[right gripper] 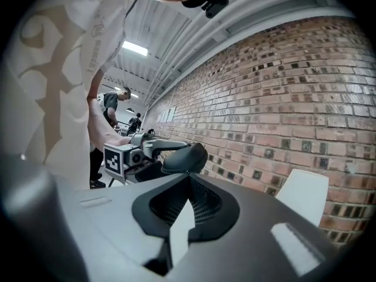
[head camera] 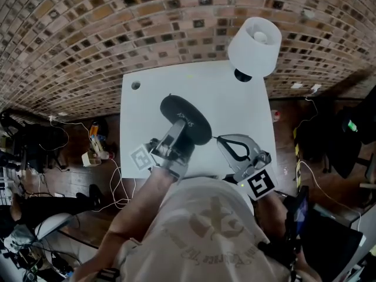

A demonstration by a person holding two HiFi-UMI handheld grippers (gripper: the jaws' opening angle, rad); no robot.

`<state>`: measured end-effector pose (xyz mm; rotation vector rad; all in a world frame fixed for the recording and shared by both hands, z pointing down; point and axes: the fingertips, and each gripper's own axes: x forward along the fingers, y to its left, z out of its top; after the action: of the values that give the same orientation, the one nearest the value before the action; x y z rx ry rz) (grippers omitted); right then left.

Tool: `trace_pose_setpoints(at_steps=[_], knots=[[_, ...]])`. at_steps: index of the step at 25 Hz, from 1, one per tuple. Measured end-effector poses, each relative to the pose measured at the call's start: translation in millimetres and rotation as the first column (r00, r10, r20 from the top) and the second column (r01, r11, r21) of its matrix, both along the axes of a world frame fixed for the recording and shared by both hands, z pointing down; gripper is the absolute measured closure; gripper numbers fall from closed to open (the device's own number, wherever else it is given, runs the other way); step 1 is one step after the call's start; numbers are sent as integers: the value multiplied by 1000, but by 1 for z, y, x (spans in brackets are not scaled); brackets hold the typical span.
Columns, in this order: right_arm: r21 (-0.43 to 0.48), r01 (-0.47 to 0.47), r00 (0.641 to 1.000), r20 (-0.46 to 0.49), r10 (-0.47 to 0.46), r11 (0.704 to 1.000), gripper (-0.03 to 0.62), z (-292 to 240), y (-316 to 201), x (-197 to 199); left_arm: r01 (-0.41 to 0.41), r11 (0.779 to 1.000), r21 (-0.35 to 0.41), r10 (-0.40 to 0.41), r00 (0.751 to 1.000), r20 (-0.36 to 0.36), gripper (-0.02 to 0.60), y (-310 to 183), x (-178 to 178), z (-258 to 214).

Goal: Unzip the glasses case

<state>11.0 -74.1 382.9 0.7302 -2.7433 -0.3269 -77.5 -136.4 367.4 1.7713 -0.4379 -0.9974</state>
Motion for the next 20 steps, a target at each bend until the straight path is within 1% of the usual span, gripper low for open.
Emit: trace_pose_setpoints(at_steps=[7,10,16,20], knots=[[-22,7,1000,17,-7,1000,589,-3,3,0,-57,998,26,57,998,-5,382,11,-1,-3],[-29,20,1000,18,-19,999,589,-2,4,1,-94,995,34,94,996,13,382,14,1,-1],[-35,40,999,14,-40,999,589,-3,2,5,-194,981,30,192,980,54,382,25,16,5],[-35,47,999,8,-47,998,589,-1,1,9,-272,961,40,266,957,115,382,33,27,8]])
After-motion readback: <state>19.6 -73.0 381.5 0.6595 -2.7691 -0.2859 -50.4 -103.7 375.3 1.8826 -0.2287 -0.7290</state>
